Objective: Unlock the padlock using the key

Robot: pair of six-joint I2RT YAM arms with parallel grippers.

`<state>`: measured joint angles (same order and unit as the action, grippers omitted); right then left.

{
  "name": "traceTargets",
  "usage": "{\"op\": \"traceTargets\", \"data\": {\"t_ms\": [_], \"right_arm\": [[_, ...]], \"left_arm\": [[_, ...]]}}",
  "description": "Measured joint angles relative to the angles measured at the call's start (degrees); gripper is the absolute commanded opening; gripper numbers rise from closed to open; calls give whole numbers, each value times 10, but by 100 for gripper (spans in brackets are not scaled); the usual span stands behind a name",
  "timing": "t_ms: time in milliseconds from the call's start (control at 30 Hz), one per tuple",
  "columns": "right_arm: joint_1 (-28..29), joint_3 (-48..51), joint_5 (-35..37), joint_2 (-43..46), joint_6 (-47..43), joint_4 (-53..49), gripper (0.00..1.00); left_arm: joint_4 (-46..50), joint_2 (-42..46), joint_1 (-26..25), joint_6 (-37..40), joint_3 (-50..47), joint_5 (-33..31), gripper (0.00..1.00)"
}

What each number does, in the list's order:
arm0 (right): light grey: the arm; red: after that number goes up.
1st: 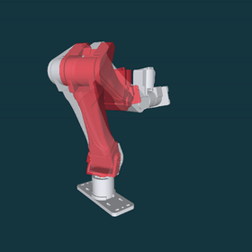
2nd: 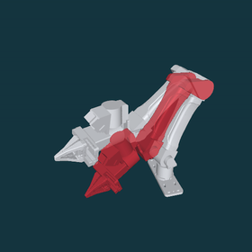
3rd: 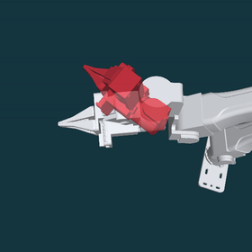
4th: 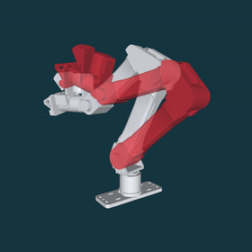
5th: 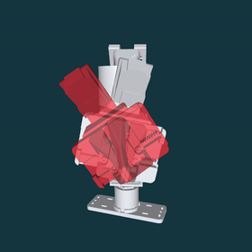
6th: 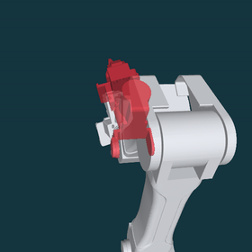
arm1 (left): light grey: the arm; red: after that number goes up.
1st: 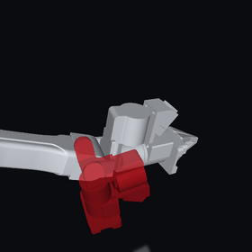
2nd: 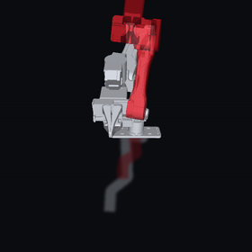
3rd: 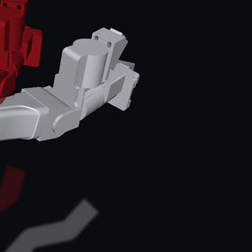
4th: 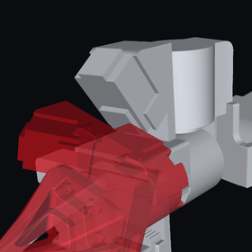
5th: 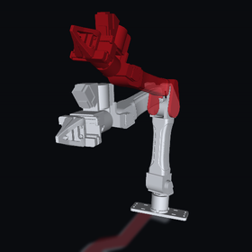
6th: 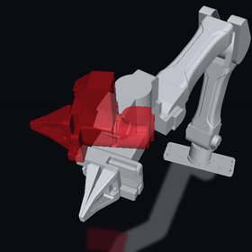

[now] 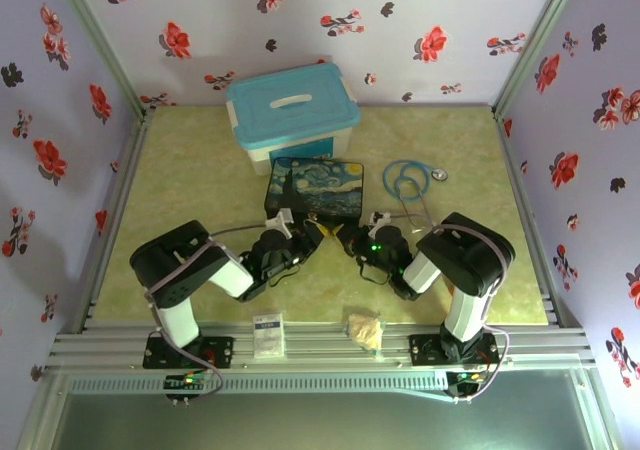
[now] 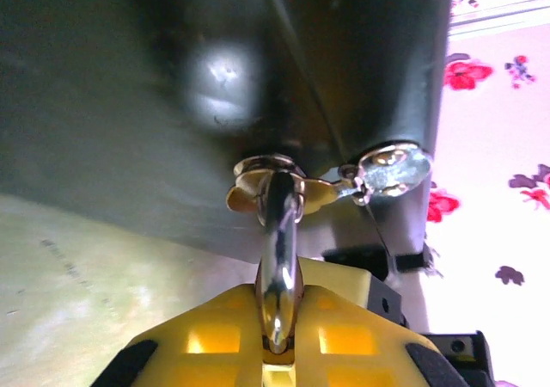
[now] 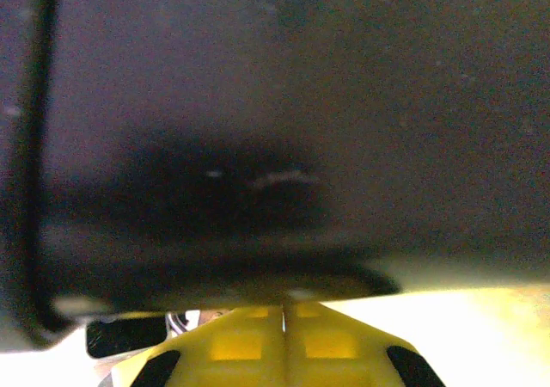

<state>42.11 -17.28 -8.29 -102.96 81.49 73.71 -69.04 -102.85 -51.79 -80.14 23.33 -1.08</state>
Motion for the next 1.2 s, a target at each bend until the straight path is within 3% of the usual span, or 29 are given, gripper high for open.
{"op": "traceTargets", "data": {"t_ms": [133, 400, 567, 733, 933, 1200], "right_arm": [[27, 1, 51, -12, -6, -20, 0], [33, 0, 65, -33, -18, -7, 1], [32, 3, 66, 2, -45, -45, 18], [26, 12, 54, 109, -97, -173, 24], [26, -24, 54, 256, -203, -405, 30], [27, -78, 40, 303, -416, -611, 29]], "left_arm": [[0, -21, -8, -10, 0, -9, 0], [-4, -32, -16, -11, 1, -24, 0], [-13, -36, -19, -13, 1, -21, 0], [-32, -43, -23, -17, -2, -9, 0], [-44, -45, -23, -16, -14, -2, 0], [-48, -45, -22, -16, -17, 8, 0]]}}
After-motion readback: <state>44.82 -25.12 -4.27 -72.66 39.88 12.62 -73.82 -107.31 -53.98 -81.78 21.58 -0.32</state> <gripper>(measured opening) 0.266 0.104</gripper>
